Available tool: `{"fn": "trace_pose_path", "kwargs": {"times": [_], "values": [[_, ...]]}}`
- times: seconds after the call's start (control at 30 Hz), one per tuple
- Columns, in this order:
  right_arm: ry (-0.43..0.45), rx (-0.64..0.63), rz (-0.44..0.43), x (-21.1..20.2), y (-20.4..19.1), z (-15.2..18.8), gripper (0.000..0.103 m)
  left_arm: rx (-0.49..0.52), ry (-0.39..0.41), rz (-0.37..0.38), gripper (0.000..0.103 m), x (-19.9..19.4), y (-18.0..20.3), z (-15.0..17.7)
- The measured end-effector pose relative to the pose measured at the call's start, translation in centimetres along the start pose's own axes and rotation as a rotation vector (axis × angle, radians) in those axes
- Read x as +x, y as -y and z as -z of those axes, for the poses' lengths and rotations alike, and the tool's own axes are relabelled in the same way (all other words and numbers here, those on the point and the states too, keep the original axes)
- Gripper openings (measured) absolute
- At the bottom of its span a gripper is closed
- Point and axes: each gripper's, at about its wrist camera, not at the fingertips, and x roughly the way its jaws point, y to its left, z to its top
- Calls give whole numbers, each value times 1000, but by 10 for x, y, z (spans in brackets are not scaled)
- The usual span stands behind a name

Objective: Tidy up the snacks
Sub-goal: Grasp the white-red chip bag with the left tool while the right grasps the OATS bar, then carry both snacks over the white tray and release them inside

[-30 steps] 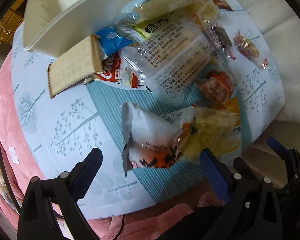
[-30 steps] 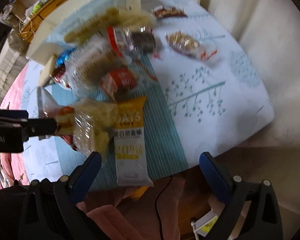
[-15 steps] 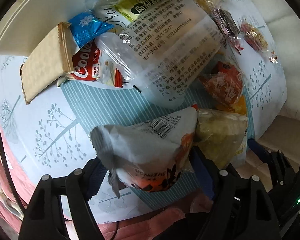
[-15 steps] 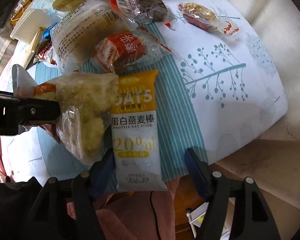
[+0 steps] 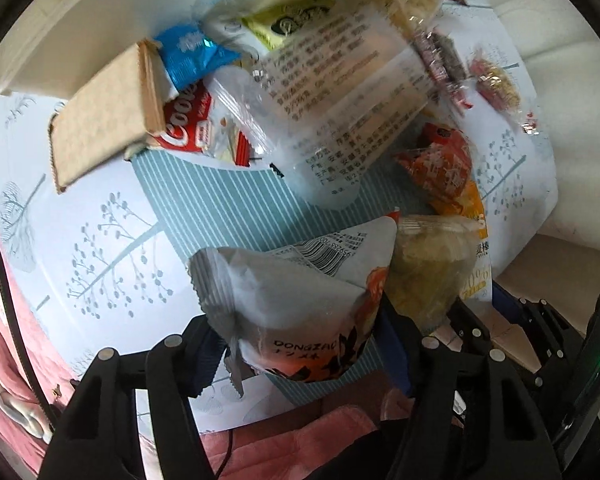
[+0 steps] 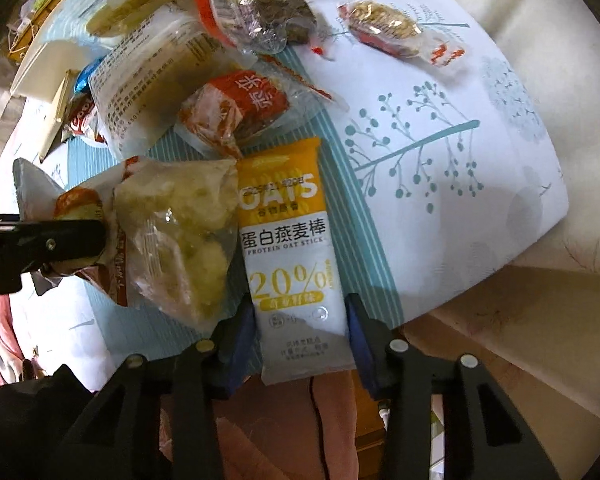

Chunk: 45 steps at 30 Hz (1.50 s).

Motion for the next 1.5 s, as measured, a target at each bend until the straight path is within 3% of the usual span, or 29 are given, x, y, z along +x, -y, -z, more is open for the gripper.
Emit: {"fn": "trace_pose_path", "kwargs": {"times": [0.3, 0.77, 1.17, 1.5], "values": [[58, 16, 18, -47, -3, -3, 41, 7, 54, 124, 65, -52, -22, 17], [193, -33, 17, -134, -10, -5, 41, -87, 187, 164, 66, -140, -69, 52], [344, -211, -24, -195, -33, -71, 42, -241, 362, 127, 66, -197, -92, 39], [538, -368, -84, -236, -52, -136, 42, -320, 492, 104, 67, -237, -95, -4]]}}
